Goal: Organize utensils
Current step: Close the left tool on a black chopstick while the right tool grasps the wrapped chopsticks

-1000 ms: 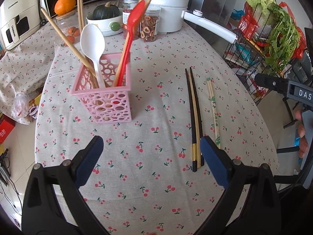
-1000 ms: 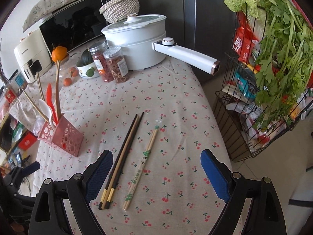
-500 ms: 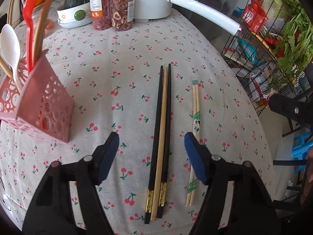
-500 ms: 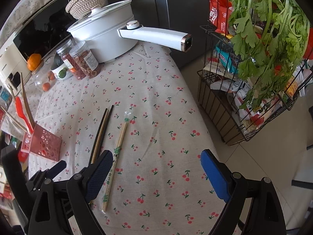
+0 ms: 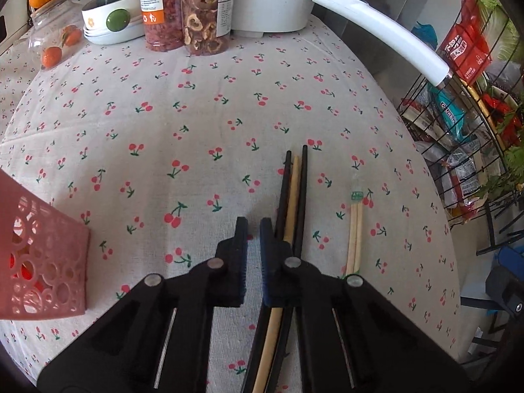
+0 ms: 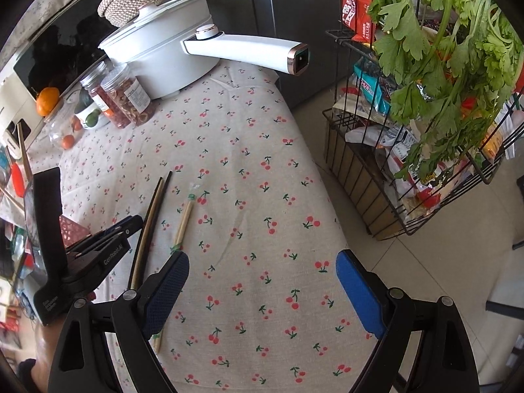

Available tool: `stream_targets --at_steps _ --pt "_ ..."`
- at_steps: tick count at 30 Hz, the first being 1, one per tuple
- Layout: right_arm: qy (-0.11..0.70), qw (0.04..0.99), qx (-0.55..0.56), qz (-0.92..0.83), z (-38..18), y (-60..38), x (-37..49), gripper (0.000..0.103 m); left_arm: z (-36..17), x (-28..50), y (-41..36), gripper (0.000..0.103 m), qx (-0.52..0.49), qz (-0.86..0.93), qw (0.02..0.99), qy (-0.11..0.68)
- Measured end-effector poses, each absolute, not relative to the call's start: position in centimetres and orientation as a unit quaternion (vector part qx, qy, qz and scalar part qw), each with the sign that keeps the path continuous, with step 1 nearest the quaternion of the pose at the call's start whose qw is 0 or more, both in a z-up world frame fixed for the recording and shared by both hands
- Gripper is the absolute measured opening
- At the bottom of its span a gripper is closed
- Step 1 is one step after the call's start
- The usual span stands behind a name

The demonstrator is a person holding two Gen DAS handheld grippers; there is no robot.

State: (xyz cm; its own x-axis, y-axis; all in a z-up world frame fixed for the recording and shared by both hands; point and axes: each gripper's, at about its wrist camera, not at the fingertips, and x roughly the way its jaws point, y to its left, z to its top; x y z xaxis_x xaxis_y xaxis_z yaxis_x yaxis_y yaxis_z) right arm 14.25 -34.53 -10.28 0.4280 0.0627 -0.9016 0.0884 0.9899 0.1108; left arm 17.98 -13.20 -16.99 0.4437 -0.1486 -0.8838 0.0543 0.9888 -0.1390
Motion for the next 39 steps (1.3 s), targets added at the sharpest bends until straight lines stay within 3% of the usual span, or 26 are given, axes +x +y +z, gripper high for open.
stream_targets --at_steps 6,10,19,39 --pt "0.536 0.841 0.069 -0.007 -10.4 -34.3 14.5 0.092 -16.9 18.6 -14.6 0.008 -0.006 -0.058 0.847 0.529" --pt "0.537 0.841 0.064 -0.006 -10.4 -34.2 14.5 0.092 -16.9 19.0 -13.4 0.009 -0.07 -0.066 0.833 0.545" --pt "0.538 0.84 0.063 -0.007 -10.5 -34.2 14.8 0.092 -16.6 18.0 -13.1 0.009 -0.073 -0.086 0.83 0.546" --pt "0.546 0.836 0.053 -0.009 -11.2 -33.8 15.0 0.092 -17.1 19.1 -16.2 0.007 0.01 -0.074 0.834 0.546"
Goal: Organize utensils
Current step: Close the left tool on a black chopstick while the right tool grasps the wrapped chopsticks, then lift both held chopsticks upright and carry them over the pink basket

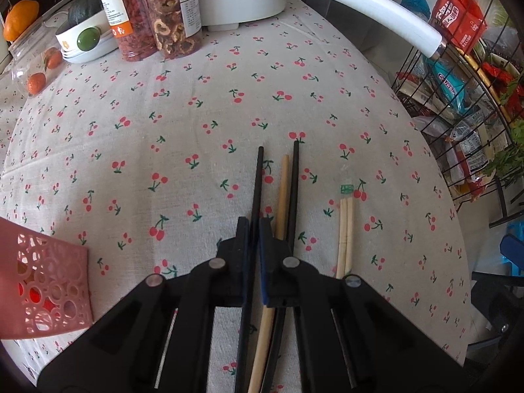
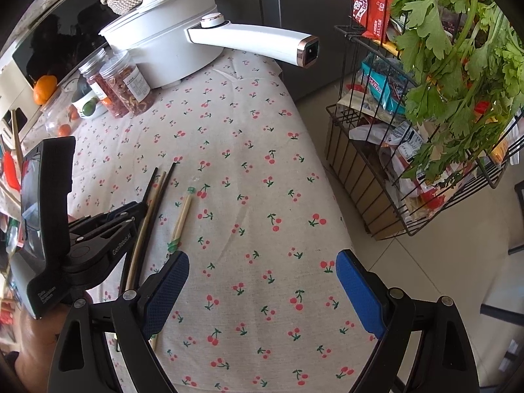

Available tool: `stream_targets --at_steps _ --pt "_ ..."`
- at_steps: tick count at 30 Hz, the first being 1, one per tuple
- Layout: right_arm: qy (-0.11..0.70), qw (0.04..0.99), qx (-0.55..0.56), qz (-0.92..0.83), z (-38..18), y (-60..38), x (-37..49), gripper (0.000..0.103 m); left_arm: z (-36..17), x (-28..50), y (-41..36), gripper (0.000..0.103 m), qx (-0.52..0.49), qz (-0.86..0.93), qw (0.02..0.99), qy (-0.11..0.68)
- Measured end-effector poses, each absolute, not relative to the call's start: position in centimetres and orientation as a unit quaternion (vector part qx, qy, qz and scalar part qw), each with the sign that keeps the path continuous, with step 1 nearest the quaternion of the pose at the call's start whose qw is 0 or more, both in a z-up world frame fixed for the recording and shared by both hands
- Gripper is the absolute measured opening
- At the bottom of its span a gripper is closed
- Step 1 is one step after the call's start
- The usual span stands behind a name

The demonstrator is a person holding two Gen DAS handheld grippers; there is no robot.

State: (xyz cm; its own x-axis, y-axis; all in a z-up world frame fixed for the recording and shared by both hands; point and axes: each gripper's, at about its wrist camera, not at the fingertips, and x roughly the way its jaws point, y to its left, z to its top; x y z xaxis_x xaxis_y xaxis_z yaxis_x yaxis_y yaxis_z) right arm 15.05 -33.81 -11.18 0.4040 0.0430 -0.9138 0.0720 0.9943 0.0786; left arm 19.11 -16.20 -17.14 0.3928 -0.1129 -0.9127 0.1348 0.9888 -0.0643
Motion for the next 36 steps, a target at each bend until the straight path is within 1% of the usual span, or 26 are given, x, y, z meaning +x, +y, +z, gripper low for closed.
stream_targets --at_steps 5,15,21,23,24,25,26,27,29,31,32,34,36 --pt "0.549 0.834 0.049 -0.01 -11.5 -33.0 15.6 0.092 -14.8 15.5 -15.0 0.006 0.036 -0.11 0.847 0.519" --pt "0.564 0.825 0.042 0.002 -13.3 -29.9 17.0 0.092 -8.5 8.0 -8.6 0.006 0.03 -0.167 0.862 0.477" --pt "0.572 0.818 0.049 0.018 -15.5 -27.5 18.7 0.092 -7.4 6.4 -4.3 0.007 0.001 -0.166 0.879 0.447" --pt "0.578 0.815 0.051 0.018 -16.2 -26.9 19.2 0.09 -7.5 6.7 -3.4 0.007 -0.014 -0.169 0.874 0.455" --pt "0.579 0.814 0.049 0.016 -16.5 -26.6 19.4 0.085 -7.4 6.8 -2.9 0.007 -0.021 -0.169 0.874 0.454" --pt "0.581 0.812 0.045 0.013 -16.8 -26.3 19.6 0.077 -7.3 6.7 -2.6 0.007 -0.024 -0.169 0.875 0.454" --pt "0.583 0.811 0.042 0.009 -17.1 -26.1 19.8 0.072 -7.3 6.6 -2.3 0.007 -0.027 -0.17 0.874 0.454" --pt "0.585 0.81 0.041 0.005 -17.3 -25.9 20.0 0.064 -7.2 6.6 -2.0 0.007 -0.03 -0.171 0.873 0.455" --pt "0.579 0.815 0.029 -0.004 -17.4 -25.4 20.2 0.058 -7.1 6.6 -1.6 0.007 -0.036 -0.171 0.872 0.456" --pt "0.572 0.82 0.01 -0.008 -17.4 -24.7 20.2 0.041 -6.9 6.1 -1.1 0.007 -0.043 -0.17 0.873 0.456" --pt "0.567 0.823 0.003 -0.006 -17.4 -24.4 20.1 0.036 -6.7 5.9 -0.8 0.007 -0.045 -0.169 0.874 0.454" --pt "0.561 0.827 0.001 0.005 -17.3 -23.8 19.9 0.013 -6.4 5.7 -0.4 0.007 -0.049 -0.168 0.876 0.45" --pt "0.561 0.827 0.003 0.015 -17.2 -23.2 19.5 0.008 -6.1 5.4 0.1 0.007 -0.052 -0.17 0.878 0.445"
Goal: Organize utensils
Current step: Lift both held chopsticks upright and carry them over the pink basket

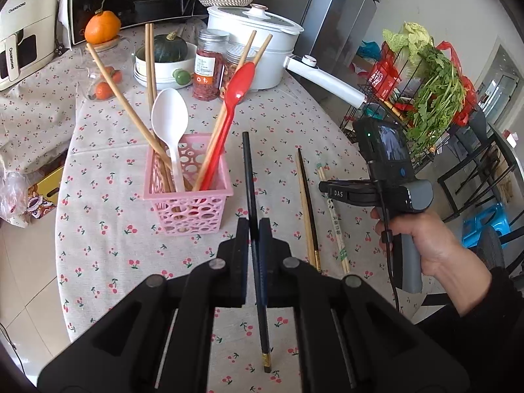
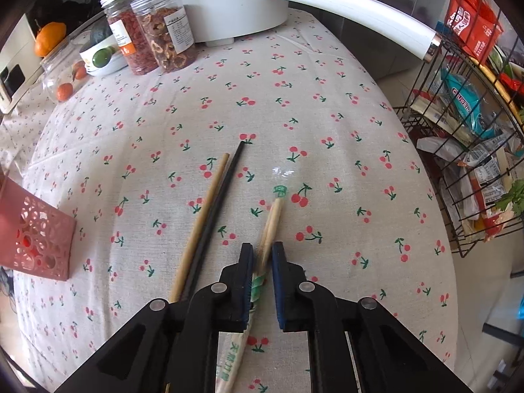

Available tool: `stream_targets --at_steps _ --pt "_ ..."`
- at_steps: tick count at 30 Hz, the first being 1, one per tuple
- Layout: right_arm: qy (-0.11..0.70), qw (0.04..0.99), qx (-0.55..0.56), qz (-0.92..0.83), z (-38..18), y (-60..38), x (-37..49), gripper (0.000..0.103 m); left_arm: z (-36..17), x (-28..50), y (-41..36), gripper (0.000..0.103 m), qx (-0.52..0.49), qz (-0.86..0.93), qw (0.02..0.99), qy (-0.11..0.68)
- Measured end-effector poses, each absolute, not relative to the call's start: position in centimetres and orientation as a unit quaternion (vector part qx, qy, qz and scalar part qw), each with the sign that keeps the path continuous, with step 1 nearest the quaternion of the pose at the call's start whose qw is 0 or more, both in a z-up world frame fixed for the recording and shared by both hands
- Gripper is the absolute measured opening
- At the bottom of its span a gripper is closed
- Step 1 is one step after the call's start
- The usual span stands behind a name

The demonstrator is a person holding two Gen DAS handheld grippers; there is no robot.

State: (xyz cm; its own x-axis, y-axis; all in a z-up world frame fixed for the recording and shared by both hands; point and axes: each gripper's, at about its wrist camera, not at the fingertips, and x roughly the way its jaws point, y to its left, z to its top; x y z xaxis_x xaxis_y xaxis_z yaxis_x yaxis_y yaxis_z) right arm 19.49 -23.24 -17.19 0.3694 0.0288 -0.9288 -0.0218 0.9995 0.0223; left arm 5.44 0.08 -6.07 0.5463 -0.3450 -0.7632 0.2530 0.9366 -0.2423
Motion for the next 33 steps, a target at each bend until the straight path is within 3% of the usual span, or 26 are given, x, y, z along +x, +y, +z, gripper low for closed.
stream_targets --at_steps 17,26,33 --pt "0.435 0.888 0.09 0.119 -8.1 -23.7 11.2 0.005 -2.2 2.3 5.0 0.006 -0.084 -0.161 0.909 0.375" --pt "0.336 0.925 0.096 0.148 -2.3 -23.2 8.0 0.005 2.3 1.0 6.1 0.006 -0.087 -0.148 0.946 0.276" --pt "0.309 0.93 0.102 0.169 -0.1 -22.1 8.0 0.005 4.6 2.0 7.1 0.006 -0.099 -0.124 0.965 0.21"
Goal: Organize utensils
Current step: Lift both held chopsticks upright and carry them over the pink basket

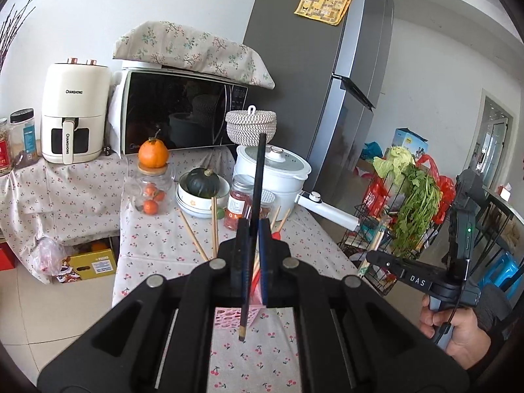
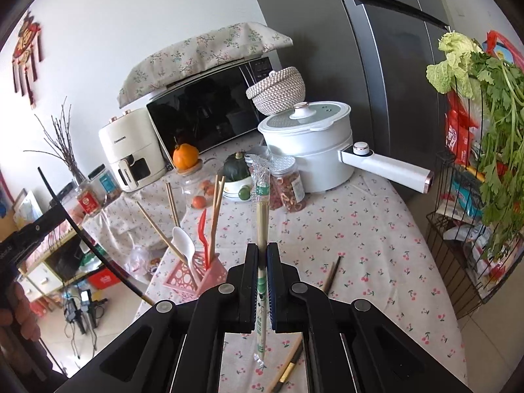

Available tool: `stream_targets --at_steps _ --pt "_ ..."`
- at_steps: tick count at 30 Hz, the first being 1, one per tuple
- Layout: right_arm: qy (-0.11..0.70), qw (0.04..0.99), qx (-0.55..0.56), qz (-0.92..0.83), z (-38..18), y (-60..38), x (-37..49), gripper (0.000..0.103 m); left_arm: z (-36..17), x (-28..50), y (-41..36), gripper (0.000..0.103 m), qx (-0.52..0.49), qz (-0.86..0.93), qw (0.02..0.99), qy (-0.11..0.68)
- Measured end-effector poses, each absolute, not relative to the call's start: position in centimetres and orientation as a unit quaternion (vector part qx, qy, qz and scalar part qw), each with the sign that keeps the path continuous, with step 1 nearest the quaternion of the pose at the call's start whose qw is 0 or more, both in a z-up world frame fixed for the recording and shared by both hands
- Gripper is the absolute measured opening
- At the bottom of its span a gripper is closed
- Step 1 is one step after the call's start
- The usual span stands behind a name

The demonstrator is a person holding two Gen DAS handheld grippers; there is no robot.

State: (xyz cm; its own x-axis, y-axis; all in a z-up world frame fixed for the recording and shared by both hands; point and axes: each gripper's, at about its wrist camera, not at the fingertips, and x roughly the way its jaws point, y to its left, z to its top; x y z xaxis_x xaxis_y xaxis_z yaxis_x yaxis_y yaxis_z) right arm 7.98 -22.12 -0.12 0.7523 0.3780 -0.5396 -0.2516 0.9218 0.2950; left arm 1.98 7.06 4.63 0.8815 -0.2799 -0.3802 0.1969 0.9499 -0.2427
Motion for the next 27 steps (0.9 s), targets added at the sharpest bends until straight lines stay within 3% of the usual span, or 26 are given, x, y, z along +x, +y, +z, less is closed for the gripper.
stream_targets --at_steps 13,27 --pt "0.314 0.926 0.106 0.179 -0.4 -21.1 8.4 0.005 5.0 5.1 6.4 0.006 -0.11 -0.095 0.973 0.179" --pt "0.317 0.925 0.108 0.178 -0.6 -21.0 8.5 0.005 3.7 7.1 5.1 0.004 -0.103 -0.094 0.968 0.209"
